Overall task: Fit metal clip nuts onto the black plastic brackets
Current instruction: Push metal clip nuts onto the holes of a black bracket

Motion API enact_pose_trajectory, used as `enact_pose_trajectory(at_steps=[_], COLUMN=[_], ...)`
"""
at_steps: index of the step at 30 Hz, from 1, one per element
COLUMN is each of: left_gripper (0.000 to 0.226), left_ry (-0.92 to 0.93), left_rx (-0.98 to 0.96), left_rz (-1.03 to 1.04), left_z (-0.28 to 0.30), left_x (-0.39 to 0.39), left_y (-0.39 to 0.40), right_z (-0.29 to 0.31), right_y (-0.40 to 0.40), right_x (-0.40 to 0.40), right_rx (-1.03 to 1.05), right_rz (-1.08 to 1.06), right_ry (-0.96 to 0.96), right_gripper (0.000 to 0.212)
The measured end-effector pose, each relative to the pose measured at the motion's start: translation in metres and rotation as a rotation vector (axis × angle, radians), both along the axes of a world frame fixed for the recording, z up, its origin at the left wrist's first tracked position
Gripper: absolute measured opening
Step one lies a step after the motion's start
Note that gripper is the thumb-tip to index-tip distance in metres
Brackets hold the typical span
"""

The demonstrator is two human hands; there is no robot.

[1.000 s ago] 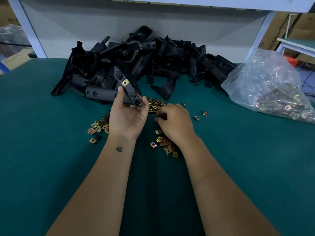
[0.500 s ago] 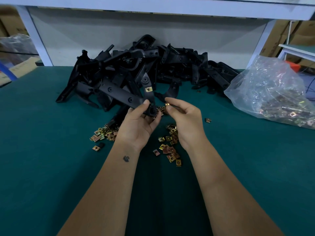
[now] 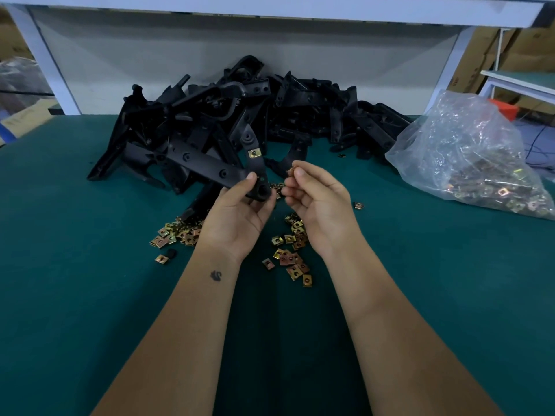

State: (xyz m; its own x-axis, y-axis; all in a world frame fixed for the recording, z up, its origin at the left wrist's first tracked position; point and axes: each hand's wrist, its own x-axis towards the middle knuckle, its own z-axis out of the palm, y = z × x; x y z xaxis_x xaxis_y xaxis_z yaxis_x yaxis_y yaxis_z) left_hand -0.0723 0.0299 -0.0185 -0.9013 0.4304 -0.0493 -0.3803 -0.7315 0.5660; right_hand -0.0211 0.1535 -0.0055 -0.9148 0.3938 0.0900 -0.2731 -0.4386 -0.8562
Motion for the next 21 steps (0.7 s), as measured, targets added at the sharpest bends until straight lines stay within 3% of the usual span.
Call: enact_pose_trajectory(at_steps=[9, 13, 17, 21], left_gripper=[0.014, 0.007, 0.009, 0.009], left_ry=[0.010, -0.017, -0.056, -0.075], left_rx=[-0.015, -0.008, 0.099, 0.180], left_rz=[-0.016, 0.032, 0.091, 0.129], left_z=[0.000, 0.001, 0.004, 0.006], left_x=[0.000, -0.001, -0.003, -0.004], left_y=[0.000, -0.001, -0.007, -0.013], right_z=[-0.002, -0.002, -0.012, -0.024], right_y=[0.000, 0.001, 0.004, -0.001], right_x=[-0.002, -0.003, -0.005, -0.010], right_rx=[-0.045, 0.086, 0.671, 1.329], right_rz=[0.047, -0.104, -0.334, -0.147], right_ry=[-0.001, -0.071, -0.250, -0.290], right_gripper=[0.015, 0.018, 0.025, 0.040])
